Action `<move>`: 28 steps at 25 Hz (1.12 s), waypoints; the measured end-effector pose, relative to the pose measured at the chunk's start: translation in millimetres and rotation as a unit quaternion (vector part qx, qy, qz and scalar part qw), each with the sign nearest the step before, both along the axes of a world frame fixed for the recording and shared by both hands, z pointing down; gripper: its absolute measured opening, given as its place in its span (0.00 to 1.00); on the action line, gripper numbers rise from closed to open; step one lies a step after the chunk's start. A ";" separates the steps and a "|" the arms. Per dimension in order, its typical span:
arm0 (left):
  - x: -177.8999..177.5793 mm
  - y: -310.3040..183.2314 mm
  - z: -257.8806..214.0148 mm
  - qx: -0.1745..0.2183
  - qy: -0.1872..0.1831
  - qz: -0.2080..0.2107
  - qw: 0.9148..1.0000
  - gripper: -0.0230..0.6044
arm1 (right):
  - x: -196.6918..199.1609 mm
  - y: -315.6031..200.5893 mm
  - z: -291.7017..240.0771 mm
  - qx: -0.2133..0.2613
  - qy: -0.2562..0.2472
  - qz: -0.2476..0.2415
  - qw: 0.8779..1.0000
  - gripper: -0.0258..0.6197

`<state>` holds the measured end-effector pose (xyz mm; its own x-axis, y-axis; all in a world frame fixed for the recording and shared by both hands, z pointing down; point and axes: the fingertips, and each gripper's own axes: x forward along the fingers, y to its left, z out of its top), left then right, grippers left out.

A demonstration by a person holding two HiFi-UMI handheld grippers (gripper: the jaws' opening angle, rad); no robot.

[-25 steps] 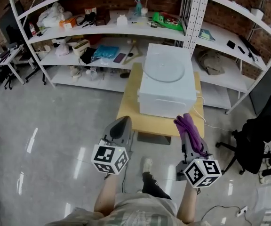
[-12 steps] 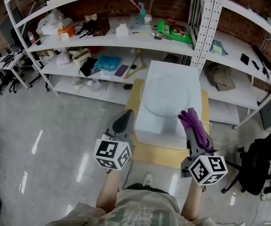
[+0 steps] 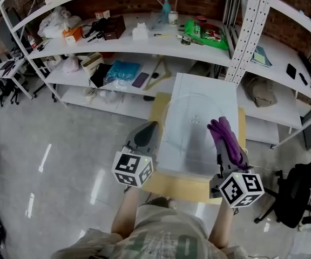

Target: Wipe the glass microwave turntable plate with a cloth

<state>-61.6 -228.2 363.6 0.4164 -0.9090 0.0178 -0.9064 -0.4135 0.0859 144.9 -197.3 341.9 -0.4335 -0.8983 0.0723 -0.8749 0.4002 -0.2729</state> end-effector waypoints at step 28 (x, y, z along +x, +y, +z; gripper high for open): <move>25.0 -44.6 79.2 -0.062 -0.059 0.091 0.992 0.04 | -66.4 -73.4 3.7 -0.016 0.059 -0.081 0.995 0.12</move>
<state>-36.6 -272.8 442.8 0.5625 -0.8062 0.1836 -0.8240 -0.5649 0.0440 78.5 -270.7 345.5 -0.5587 -0.8139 0.1591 -0.8266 0.5310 -0.1865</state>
